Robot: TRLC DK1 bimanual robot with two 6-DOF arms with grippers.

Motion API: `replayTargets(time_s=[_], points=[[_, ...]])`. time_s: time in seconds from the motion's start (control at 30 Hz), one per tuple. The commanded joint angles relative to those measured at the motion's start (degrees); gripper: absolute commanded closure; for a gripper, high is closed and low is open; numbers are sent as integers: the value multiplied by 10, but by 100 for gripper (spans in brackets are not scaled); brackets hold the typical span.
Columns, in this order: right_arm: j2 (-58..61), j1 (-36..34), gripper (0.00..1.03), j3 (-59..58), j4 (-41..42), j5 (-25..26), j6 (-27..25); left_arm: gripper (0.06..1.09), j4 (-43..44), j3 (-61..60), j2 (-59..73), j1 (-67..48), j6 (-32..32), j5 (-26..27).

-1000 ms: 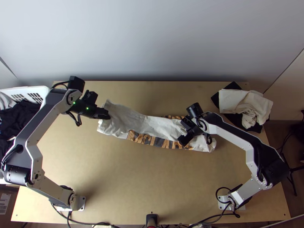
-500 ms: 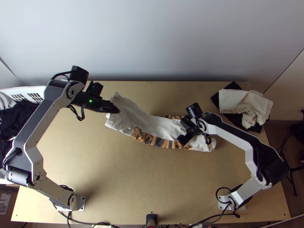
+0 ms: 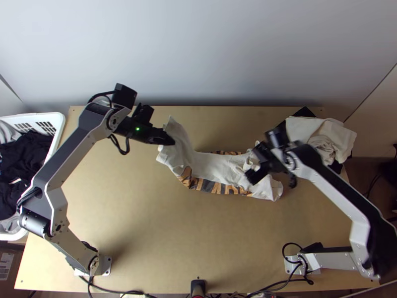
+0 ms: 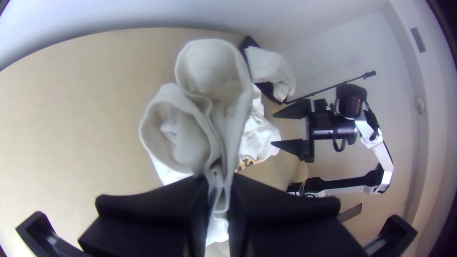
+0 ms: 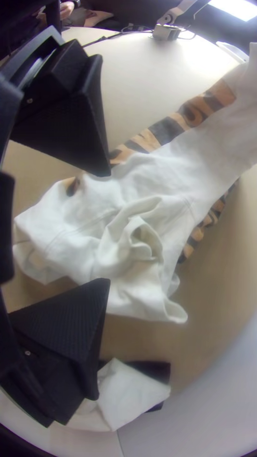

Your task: Fold the t-shirt

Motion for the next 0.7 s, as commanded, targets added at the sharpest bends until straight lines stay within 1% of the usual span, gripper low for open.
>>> replayTargets(time_s=[0.0,0.1,0.23,0.37,0.43,0.67], points=[[-95,-47,3,65,-89,-17,-4,105,53,14,30,-47,-31,1],[-117,-69,3,91,-120,-17,-3,105,92,14,45,-70,-56,1],[-145,-95,3,95,-148,-17,-2,105,141,24,74,-109,-85,-3],[-166,-98,3,99,-169,-17,10,105,188,49,102,-136,-117,-11],[-173,-98,3,101,-174,-17,17,105,206,63,111,-148,-127,-24],[-183,-108,3,94,-181,-17,27,105,256,94,146,-183,-133,-43]])
